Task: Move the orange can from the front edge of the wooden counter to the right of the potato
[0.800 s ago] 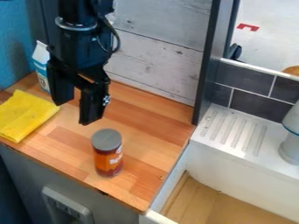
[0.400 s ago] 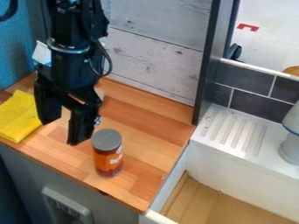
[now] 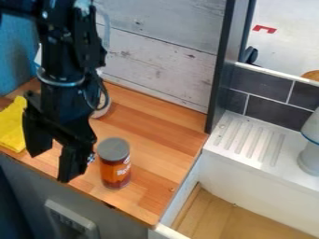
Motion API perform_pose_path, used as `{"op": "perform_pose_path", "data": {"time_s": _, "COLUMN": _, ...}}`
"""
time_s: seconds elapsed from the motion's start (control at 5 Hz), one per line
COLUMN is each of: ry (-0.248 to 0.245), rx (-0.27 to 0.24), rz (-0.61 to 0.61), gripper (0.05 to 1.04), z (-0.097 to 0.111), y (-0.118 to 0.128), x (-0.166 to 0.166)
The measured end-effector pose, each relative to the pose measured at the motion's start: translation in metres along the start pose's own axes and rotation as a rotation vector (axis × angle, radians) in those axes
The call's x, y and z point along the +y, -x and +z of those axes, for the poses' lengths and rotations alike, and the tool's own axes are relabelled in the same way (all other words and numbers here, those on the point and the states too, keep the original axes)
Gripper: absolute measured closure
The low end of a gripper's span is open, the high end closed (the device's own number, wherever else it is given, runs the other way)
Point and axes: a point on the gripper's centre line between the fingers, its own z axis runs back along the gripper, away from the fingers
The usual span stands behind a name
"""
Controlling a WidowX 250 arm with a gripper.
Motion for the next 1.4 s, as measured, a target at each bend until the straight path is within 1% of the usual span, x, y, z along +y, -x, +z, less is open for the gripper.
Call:
{"op": "perform_pose_path", "data": {"time_s": 0.2, "ry": 0.014, "rx": 0.036, "rz": -0.032, "gripper": 0.082, "z": -0.022, "y": -0.010, "x": -0.012}}
{"op": "perform_pose_path", "data": {"time_s": 0.4, "ry": 0.040, "rx": 0.023, "rz": -0.039, "gripper": 0.082, "z": -0.033, "y": -0.022, "x": -0.016}}
{"op": "perform_pose_path", "data": {"time_s": 0.6, "ry": 0.047, "rx": 0.020, "rz": -0.019, "gripper": 0.082, "z": -0.042, "y": -0.033, "x": -0.008}}
{"op": "perform_pose_path", "data": {"time_s": 0.8, "ry": 0.057, "rx": 0.041, "rz": 0.027, "gripper": 0.082, "z": -0.051, "y": -0.040, "x": 0.002}}
{"op": "perform_pose_path", "data": {"time_s": 1.0, "ry": 0.061, "rx": 0.012, "rz": 0.083, "gripper": 0.082, "z": -0.048, "y": -0.056, "x": 0.013}}
{"op": "perform_pose_path", "data": {"time_s": 1.2, "ry": 0.087, "rx": -0.014, "rz": 0.113, "gripper": 0.082, "z": -0.044, "y": -0.073, "x": 0.014}}
{"op": "perform_pose_path", "data": {"time_s": 1.4, "ry": 0.127, "rx": -0.025, "rz": 0.125, "gripper": 0.082, "z": -0.045, "y": -0.085, "x": 0.010}}
